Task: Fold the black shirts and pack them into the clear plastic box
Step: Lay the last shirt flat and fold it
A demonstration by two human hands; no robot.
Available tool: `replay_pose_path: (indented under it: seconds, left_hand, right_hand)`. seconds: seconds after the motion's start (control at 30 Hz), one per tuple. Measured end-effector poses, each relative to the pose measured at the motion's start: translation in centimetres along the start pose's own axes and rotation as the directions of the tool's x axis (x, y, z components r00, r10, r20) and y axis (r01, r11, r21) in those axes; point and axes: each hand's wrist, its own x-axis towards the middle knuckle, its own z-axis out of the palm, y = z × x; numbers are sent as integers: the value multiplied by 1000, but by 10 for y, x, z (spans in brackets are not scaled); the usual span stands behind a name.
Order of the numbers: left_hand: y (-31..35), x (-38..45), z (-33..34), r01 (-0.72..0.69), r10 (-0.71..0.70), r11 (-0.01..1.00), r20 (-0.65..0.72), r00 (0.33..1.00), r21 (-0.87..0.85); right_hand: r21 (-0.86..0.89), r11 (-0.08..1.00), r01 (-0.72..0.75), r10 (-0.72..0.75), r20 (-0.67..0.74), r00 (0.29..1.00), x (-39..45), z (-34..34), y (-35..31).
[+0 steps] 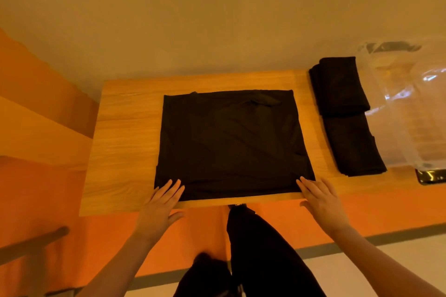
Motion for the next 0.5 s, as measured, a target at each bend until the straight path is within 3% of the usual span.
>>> replay_pose_path:
  seconds: [0.1,0.3,0.4,0.5]
  left_hand:
    - [-3,-14,10,-92,99,995,-207,973,41]
    - [-5,-18,3,-56,71,996,-245,967,70]
    - [-2,-20,-5,-19,6,998,-231,973,-56]
    - [3,-15,-36,135,-181,945,-131,975,-299]
  right_hand:
    - [-61,998,-20,10,-158,987,0,9,-3]
    - [-72,997,7,-25,-251,968,2,4,-5]
    - [-43,999,25,-34,-210,977,-2,0,-8]
    - [124,992,-14,31,-137,990,1,-18,-10]
